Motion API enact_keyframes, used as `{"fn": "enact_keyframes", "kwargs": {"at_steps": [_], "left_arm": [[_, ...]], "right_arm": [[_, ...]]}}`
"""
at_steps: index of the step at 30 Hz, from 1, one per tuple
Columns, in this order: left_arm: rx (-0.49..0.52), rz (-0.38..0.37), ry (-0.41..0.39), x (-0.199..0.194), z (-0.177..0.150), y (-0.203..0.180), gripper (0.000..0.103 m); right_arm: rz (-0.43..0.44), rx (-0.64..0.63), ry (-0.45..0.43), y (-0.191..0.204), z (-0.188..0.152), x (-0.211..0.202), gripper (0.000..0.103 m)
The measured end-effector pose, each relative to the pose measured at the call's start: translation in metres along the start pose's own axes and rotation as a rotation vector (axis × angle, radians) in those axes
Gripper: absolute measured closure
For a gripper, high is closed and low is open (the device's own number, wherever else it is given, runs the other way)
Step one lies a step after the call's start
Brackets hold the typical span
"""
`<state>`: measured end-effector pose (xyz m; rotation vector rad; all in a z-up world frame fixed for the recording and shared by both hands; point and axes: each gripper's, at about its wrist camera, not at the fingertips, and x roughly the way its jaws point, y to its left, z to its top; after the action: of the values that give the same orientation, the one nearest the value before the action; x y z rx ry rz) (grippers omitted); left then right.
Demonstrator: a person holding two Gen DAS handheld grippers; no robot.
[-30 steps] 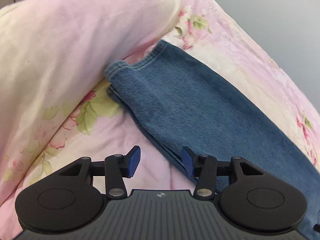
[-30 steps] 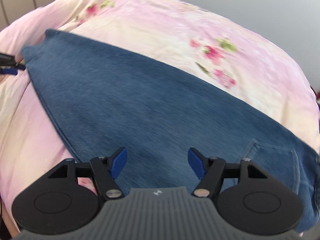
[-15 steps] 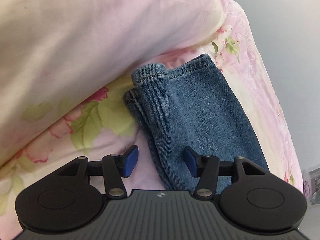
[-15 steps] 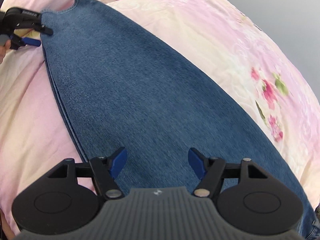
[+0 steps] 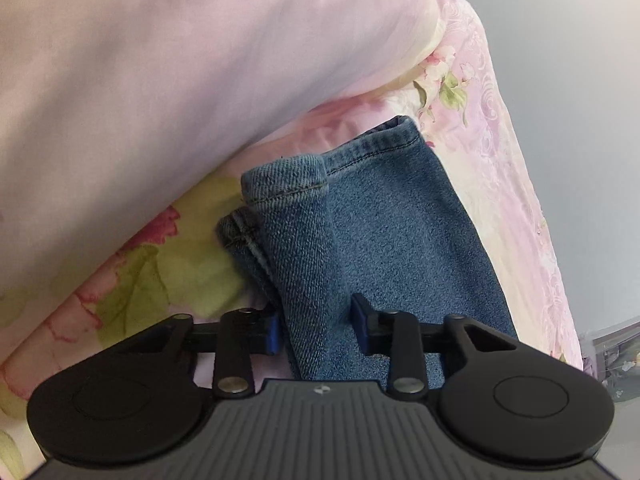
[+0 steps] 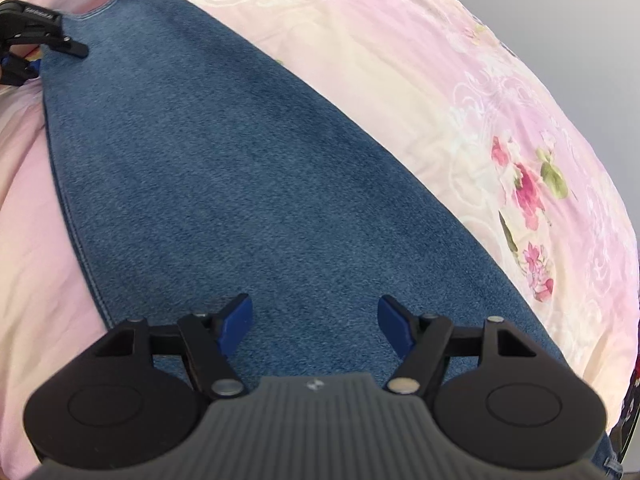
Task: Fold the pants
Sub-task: 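Move the left tool to the jeans leg hem and close on it, then lift the hem with the left tool and fold it over toward the waistband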
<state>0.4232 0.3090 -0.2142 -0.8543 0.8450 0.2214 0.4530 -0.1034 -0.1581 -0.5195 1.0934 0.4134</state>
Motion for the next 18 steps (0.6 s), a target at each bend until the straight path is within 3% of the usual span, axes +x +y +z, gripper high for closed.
{"fn": "enact_keyframes", "kwargs": {"at_steps": [3, 10, 13, 18], "left_arm": [[0.064, 0.008, -0.031, -0.011, -0.001, -0.012, 0.085], [0.241, -0.029, -0.148, -0.053, -0.005, -0.067, 0.088], [0.316, -0.052, -0.174, -0.066, -0.008, -0.091, 0.09], [0.403, -0.051, -0.176, -0.071, -0.009, -0.117, 0.09]], "right_arm": [[0.015, 0.033, 0.015, -0.008, -0.003, 0.006, 0.03], [0.128, 0.144, 0.001, -0.022, -0.004, 0.011, 0.031], [0.191, 0.15, -0.036, -0.016, 0.011, 0.007, 0.041], [0.338, 0.094, -0.118, 0.018, 0.051, 0.002, 0.065]]}}
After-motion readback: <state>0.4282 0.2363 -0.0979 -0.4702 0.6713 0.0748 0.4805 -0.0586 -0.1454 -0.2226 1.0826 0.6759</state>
